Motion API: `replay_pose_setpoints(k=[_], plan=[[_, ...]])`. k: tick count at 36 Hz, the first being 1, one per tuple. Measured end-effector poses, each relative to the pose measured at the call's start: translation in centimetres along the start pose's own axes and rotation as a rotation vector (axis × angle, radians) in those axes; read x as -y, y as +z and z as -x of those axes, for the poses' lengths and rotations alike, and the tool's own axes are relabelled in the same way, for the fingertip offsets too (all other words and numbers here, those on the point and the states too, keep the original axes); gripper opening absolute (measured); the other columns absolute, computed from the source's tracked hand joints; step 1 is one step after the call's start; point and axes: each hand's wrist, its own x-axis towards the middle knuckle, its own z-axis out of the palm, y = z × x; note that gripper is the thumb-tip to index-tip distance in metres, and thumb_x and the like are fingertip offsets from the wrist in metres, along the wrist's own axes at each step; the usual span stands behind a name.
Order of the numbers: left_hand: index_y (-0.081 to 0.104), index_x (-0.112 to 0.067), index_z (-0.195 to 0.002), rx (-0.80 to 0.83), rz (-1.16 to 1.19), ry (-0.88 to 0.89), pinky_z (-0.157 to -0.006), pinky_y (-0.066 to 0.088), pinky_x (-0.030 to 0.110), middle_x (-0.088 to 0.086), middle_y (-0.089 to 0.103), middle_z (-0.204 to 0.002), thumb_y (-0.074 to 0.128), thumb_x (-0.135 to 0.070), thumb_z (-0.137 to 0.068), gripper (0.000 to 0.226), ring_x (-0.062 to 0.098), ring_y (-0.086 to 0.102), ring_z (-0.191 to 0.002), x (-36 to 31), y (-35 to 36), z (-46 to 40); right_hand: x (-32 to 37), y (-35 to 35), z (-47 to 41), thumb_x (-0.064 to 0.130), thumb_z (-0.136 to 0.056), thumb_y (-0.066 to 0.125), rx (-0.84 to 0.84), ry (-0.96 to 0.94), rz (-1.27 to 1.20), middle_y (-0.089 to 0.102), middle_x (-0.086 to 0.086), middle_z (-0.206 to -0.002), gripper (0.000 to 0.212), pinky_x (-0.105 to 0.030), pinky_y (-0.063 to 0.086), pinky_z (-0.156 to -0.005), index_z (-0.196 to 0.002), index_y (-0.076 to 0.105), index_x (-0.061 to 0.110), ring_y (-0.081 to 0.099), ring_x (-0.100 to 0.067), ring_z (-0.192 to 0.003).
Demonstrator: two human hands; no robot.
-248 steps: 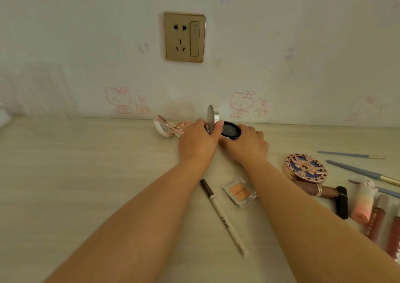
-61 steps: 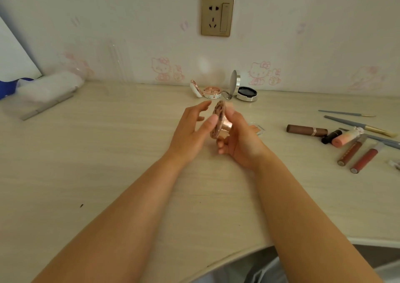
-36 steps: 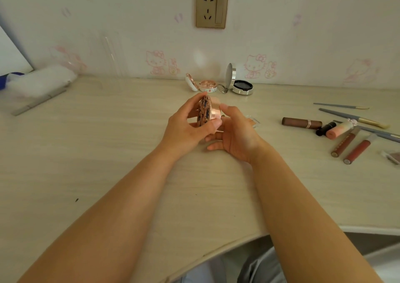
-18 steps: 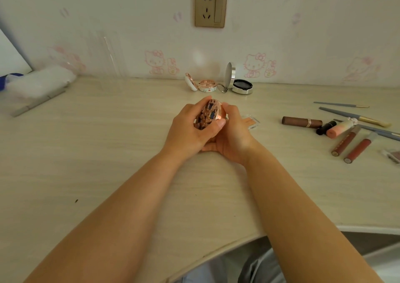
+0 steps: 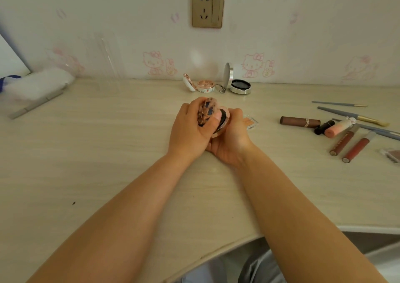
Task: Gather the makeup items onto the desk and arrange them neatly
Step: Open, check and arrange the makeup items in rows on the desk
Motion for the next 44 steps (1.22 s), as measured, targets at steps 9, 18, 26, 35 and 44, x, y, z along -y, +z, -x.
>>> replay_pose_setpoints(k=[9, 18, 26, 35, 44], plan=[[0.055, -0.030, -0.115, -0.141, 0.267, -0.126, -0.086, 0.049, 0.042, -0.007, 0.059, -0.101, 0.033, -0.066, -0.071, 0.061, 0.020, 0.059, -0.098, 0.5, 0.1, -0.4, -0.3, -0.2, -0.4, 0.038, -0.085, 0.020, -0.043, 0.039, -0.057, 0.056, -0.015, -0.087, 0.051, -0.021, 0.036, -0.046, -0.090, 0.058, 0.005, 0.049, -0.021, -0.060], [0.050, -0.022, -0.126, -0.167, 0.480, -0.258, -0.093, 0.048, 0.032, -0.006, 0.060, -0.111, 0.033, -0.076, -0.059, 0.088, 0.012, 0.062, -0.101, 0.5, -0.4, -0.5, 0.1, -0.3, -0.3, 0.049, -0.096, 0.015, -0.158, 0.103, -0.156, 0.063, -0.014, -0.082, 0.064, -0.016, 0.044, -0.042, -0.108, 0.059, 0.004, 0.062, -0.018, -0.050], [0.047, -0.033, -0.117, -0.116, 0.514, -0.247, -0.084, 0.054, 0.029, -0.013, 0.057, -0.111, 0.053, -0.066, -0.063, 0.063, 0.009, 0.066, -0.096, 1.1, -0.5, -0.4, 0.4, -0.8, -0.3, 0.049, -0.099, 0.025, -0.464, -0.037, 0.203, 0.065, -0.008, -0.072, 0.052, -0.022, 0.045, -0.043, -0.088, 0.061, 0.013, 0.059, -0.016, -0.050], [0.048, -0.026, -0.127, -0.119, 0.575, -0.246, -0.085, 0.055, 0.032, -0.013, 0.056, -0.113, 0.054, -0.063, -0.065, 0.073, 0.009, 0.066, -0.098, 1.0, -0.2, -0.7, 1.1, -1.0, -0.1, 0.028, -0.100, 0.035, -0.529, -0.045, 0.120, 0.048, -0.005, -0.059, 0.031, -0.015, 0.037, -0.035, -0.094, 0.057, 0.009, 0.045, -0.011, -0.044], [0.049, -0.036, -0.119, -0.003, 0.562, -0.266, -0.092, 0.052, 0.039, -0.012, 0.056, -0.119, 0.064, -0.060, -0.067, 0.059, 0.005, 0.063, -0.101, -0.7, 0.4, -2.5, 3.7, -2.1, 0.5, 0.017, -0.100, 0.037, -0.575, -0.062, 0.161, 0.051, -0.009, -0.066, 0.028, -0.017, 0.043, -0.036, -0.082, 0.055, 0.005, 0.045, -0.014, -0.052]])
